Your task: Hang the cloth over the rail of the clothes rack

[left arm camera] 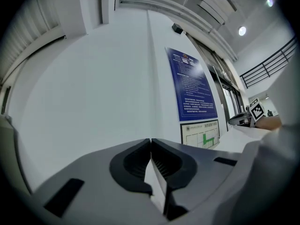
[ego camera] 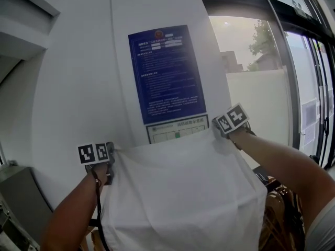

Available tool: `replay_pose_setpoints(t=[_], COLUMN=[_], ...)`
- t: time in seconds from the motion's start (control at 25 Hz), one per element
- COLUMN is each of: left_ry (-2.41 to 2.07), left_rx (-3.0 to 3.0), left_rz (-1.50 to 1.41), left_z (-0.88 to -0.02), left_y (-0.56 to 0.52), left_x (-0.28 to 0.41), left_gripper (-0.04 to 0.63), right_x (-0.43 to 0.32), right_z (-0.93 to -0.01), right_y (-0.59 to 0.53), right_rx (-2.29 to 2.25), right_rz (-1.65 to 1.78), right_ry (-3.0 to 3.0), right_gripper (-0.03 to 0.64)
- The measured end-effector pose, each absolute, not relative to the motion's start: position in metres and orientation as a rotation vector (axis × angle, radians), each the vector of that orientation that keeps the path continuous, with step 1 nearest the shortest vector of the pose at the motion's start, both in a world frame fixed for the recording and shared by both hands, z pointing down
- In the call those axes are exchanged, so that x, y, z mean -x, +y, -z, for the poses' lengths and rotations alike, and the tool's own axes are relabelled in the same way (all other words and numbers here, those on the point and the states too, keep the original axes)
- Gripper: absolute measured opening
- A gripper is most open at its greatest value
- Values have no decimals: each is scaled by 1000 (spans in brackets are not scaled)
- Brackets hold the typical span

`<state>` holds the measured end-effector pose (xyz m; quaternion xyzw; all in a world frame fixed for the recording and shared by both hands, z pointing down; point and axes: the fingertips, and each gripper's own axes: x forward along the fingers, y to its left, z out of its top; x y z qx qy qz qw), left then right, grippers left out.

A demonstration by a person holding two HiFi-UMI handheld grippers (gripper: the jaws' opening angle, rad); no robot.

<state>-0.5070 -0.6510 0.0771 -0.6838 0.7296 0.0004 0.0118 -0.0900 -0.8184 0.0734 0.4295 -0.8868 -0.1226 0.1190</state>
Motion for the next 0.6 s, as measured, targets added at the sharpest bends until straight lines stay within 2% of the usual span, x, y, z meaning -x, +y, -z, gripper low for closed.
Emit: replay_pose_setpoints(t=[0.28,0.32,0.36,0.4,0.52,0.6], left_ry=[2370,2376,2379,2381,2383,2377], left_rx=[2108,2092,2084,2084,2098,2098], left_rz=[23,19,19,21,26,16], left_z=[-101,-99,-98,-99,-103,-102], left_y=[-661,-662,-663,-664,-667,-668], left_x=[521,524,525,526,524,523], left_gripper=[14,25,90,110,110,110], right_x=[92,92,91,90,89,90], right_z=[-97,-99,-100,-102,-103,-103], right_y=[-831,-833,-835,-838,-842,-842], right_rx=[-1247,-1250,-1255,-1259,-1264,-1259], right_rz=[275,265,254,245,243,246], right_ry=[-2535,-2529,-2523,-2519,-2509,-2508], right_gripper=[18,21,39,73,110,110])
